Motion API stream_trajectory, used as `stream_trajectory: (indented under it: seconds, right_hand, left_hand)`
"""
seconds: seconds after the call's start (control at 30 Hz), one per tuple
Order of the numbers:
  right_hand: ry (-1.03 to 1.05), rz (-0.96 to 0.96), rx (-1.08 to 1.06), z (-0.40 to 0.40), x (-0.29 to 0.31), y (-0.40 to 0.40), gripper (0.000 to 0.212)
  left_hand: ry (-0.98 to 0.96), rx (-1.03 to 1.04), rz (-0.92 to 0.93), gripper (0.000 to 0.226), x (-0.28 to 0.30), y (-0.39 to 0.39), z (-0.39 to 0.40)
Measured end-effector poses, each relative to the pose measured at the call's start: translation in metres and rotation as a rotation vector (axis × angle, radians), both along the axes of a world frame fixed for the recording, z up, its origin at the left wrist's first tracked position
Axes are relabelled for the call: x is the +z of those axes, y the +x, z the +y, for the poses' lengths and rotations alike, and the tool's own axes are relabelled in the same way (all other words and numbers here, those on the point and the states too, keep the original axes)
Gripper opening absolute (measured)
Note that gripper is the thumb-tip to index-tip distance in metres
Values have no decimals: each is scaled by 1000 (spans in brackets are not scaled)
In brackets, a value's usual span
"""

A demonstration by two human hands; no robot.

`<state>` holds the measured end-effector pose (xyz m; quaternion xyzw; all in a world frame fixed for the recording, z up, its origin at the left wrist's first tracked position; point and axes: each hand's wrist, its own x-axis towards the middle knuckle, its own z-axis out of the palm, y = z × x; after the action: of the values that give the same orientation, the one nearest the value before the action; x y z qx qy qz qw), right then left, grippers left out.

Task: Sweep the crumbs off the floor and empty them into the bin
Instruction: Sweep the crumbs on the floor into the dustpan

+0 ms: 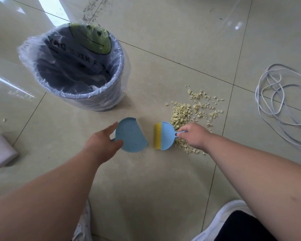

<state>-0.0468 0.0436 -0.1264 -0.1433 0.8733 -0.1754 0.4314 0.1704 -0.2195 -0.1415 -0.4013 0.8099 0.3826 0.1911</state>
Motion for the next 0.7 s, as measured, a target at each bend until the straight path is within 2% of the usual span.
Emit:
stream_trajectory:
  seconds: [0.1, 0.2, 0.37, 0.57, 0.7]
  right_hand:
    - [53, 12, 86, 1, -1, 4, 17]
    - [78, 42, 31, 12, -2, -2, 25]
    - [126, 159, -45, 36, 2, -24, 17]
    - [22, 96, -185, 60, -1, -36, 15]
    - [-25, 82, -168, 63, -4, -33, 14]
  left_hand:
    - [51, -23, -15, 81, 0, 2, 5]
    - [87, -35, -31, 83, -4, 0, 9]
    - [114, -50, -38, 84, -7, -5, 14]
    - [97, -76, -48, 85, -13, -9, 21]
    - [79, -102, -60, 85, -15, -12, 24]
